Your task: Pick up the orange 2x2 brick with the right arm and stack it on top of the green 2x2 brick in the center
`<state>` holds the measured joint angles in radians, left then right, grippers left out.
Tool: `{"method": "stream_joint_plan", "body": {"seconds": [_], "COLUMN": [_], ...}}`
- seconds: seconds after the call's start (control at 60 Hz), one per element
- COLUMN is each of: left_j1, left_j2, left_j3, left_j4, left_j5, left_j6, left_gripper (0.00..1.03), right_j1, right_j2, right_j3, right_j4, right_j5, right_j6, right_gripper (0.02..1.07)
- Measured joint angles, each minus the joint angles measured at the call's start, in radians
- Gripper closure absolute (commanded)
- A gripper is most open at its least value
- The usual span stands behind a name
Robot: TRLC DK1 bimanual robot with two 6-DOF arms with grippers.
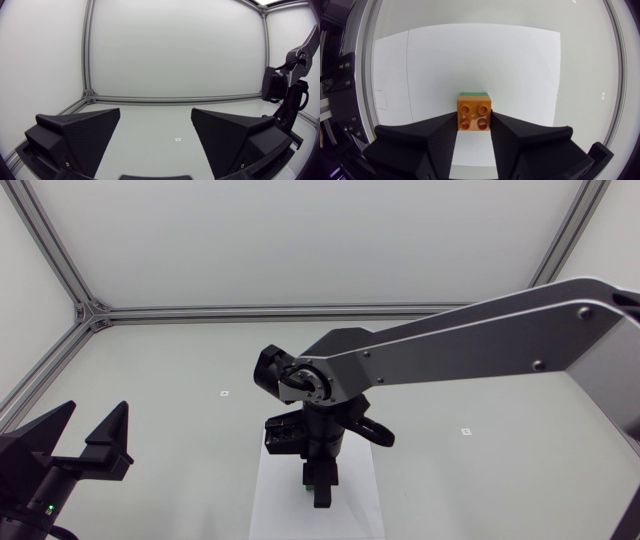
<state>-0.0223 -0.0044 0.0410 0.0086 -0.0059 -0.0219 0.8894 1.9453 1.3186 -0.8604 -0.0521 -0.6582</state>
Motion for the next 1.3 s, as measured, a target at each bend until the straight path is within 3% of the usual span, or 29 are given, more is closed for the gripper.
{"method": "stream_joint_plan", "body": {"seconds": [0.2,0.333,0.433,1.3], "left_j1": [0.0,0.0,0.0,0.0], "left_j2": [0.0,0.0,0.0,0.0], "left_j3": [0.0,0.0,0.0,0.0], "left_j4": [0.0,0.0,0.0,0.0], "left_j5": [0.0,0.0,0.0,0.0], "left_j6": [0.0,0.0,0.0,0.0], "left_gripper": [0.04,0.04,0.04,0.04], "right_j1": [0.0,0.0,0.0,0.0], "right_j2": [0.0,0.0,0.0,-0.016], "right_j3": [0.0,-0.001,-0.002,-0.021], "right_j4": [0.003,0.021,0.023,0.022], "right_j5": [0.0,0.009,0.01,0.012], "right_j6": [0.0,0.0,0.0,0.003], "right_gripper": [0.92,0.78,0.72,0.72]}}
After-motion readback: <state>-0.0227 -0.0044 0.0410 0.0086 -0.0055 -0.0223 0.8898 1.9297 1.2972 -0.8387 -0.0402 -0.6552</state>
